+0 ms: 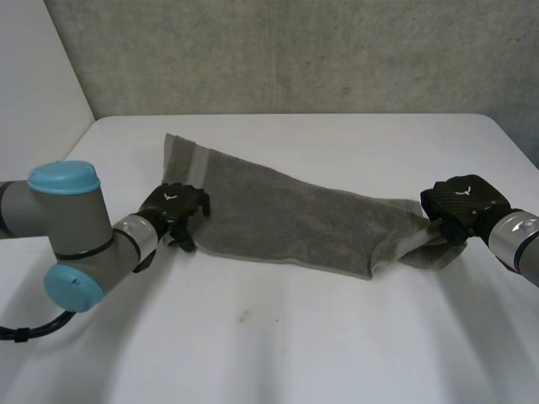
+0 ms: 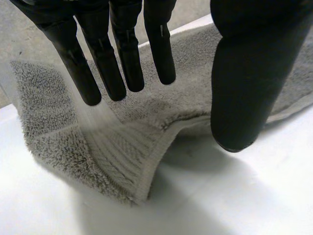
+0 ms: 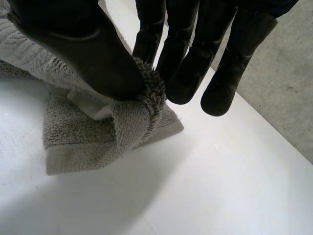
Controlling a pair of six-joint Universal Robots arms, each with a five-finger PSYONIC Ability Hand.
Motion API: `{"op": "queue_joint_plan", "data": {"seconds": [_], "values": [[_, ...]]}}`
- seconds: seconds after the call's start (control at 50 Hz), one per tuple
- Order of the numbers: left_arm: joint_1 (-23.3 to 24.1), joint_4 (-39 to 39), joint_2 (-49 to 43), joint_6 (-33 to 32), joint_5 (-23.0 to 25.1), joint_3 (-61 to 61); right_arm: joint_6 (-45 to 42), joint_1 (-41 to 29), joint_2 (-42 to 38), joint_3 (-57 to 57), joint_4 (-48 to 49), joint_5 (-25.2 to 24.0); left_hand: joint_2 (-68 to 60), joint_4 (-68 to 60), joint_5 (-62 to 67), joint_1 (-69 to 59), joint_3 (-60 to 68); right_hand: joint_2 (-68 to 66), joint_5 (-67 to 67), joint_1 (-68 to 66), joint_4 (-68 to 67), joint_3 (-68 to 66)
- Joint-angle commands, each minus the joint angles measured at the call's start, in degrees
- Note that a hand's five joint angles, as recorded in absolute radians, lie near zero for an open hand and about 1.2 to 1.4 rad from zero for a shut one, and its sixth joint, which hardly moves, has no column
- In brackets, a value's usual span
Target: Fold the towel.
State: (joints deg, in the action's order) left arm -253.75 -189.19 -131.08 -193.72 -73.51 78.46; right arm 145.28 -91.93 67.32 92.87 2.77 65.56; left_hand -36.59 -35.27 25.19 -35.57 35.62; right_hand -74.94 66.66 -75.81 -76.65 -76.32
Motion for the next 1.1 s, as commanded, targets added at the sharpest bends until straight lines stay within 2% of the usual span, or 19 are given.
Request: {"op": "queue_joint_plan", "data": {"seconds": [0.02,0.3,0.36,0.4,0.42,0.44,0.58,0.62,0.68,0.78,0.8,0.84,0.88,0.9,0.94,1.0,1.1], "values": [[0.1,0.0,-1.9,-2.7,-1.4,-2.7,0.0,0.2,0.0,-0.1,0.1,-0.2,-13.8,-15.1,15.2,-14.8,14.8,-5.1,3.3,-4.2,-3.3,-3.7],[0.1,0.0,-2.4,-5.1,-2.8,-3.6,-0.1,0.2,-0.7,-0.3,0.5,-0.2,-12.0,-13.3,13.4,-13.0,12.9,-5.1,3.3,-4.2,-3.3,-3.7],[0.1,0.0,-2.4,-5.7,-2.8,-3.8,0.0,0.2,-0.8,-0.5,0.7,-0.2,-16.9,-18.2,18.3,-17.9,17.8,-5.1,3.3,-4.2,-3.3,-3.7],[0.1,0.0,-2.4,-6.2,-2.7,-4.2,0.2,0.2,-0.7,-0.6,0.7,-0.2,-35.3,-36.6,36.7,-36.3,36.2,-5.1,3.3,-4.2,-3.3,-3.7],[0.1,0.0,-2.4,-6.2,-2.7,-4.2,0.2,0.2,-0.7,-0.6,0.7,-0.2,-35.4,-36.7,36.8,-36.4,36.3,-5.1,3.3,-4.2,-3.3,-3.7],[0.0,0.0,-2.4,-6.5,-2.8,-4.5,0.3,0.0,-0.6,-0.7,0.7,-0.2,-43.3,-44.6,44.7,-44.3,44.3,-5.1,3.3,-4.2,-3.3,-3.7],[0.1,0.8,1.1,-7.1,-2.6,-4.5,0.4,-0.4,0.3,-1.5,0.1,0.0,-43.4,-44.7,44.8,-44.4,44.4,-5.1,3.3,-4.2,-3.3,-3.7],[0.1,2.1,6.9,-6.9,-2.5,-3.4,0.6,-0.4,2.2,-2.9,-0.4,0.4,-43.4,-44.7,44.8,-44.4,44.4,-5.1,3.3,-4.2,-3.3,-3.7],[0.1,2.8,9.8,-6.9,-2.5,-2.7,1.2,-0.4,4.0,-3.7,-0.9,0.4,-43.4,-44.7,44.8,-44.4,44.4,-5.1,3.3,-4.2,-3.3,-3.7],[-0.1,7.0,23.2,-6.7,-2.4,0.1,7.3,-0.1,10.5,-10.3,-6.3,0.4,-43.4,-44.7,44.8,-44.4,44.4,-5.1,3.3,-4.2,-3.3,-3.7],[-0.1,7.0,23.2,-6.7,-2.4,0.1,7.3,-0.1,10.6,-10.3,-6.3,0.4,-43.4,-44.7,44.8,-44.4,44.4,-5.1,3.3,-4.2,-3.3,-3.7],[-0.2,8.1,26.3,-6.7,-2.4,1.0,8.3,0.3,11.2,-12.7,-9.5,0.3,-43.4,-44.7,44.8,-44.4,44.4,-5.1,3.3,-4.2,-3.3,-3.7],[-0.3,10.2,32.3,-6.8,-2.3,2.8,8.5,0.3,11.6,-17.6,-17.1,-0.2,-43.4,-44.7,44.8,-44.4,44.4,-5.1,3.3,-4.2,-3.3,-3.7],[-0.3,10.2,32.4,-6.8,-2.3,2.8,8.5,0.3,11.6,-17.6,-17.2,-0.2,-43.4,-44.7,44.8,-44.4,44.4,-5.1,3.3,-4.2,-3.3,-3.7],[-0.4,11.8,38.7,-6.7,-2.2,4.9,8.2,0.3,12.0,-21.5,-24.3,-0.6,-43.4,-44.7,44.8,-44.4,44.4,-5.1,3.3,-4.2,-3.3,-3.7],[-0.6,12.4,41.6,-6.7,-2.2,6.2,7.7,0.3,12.1,-22.9,-27.3,-1.1,-43.4,-44.7,44.8,-44.4,44.4,-5.1,3.3,-4.2,-3.3,-3.7],[-0.8,14.5,49.4,-6.9,-2.1,11.0,1.2,0.4,12.1,-25.1,-37.5,-4.6,-43.4,-44.7,44.8,-44.4,44.4,-5.1,3.3,-4.2,-3.3,-3.7]]}}
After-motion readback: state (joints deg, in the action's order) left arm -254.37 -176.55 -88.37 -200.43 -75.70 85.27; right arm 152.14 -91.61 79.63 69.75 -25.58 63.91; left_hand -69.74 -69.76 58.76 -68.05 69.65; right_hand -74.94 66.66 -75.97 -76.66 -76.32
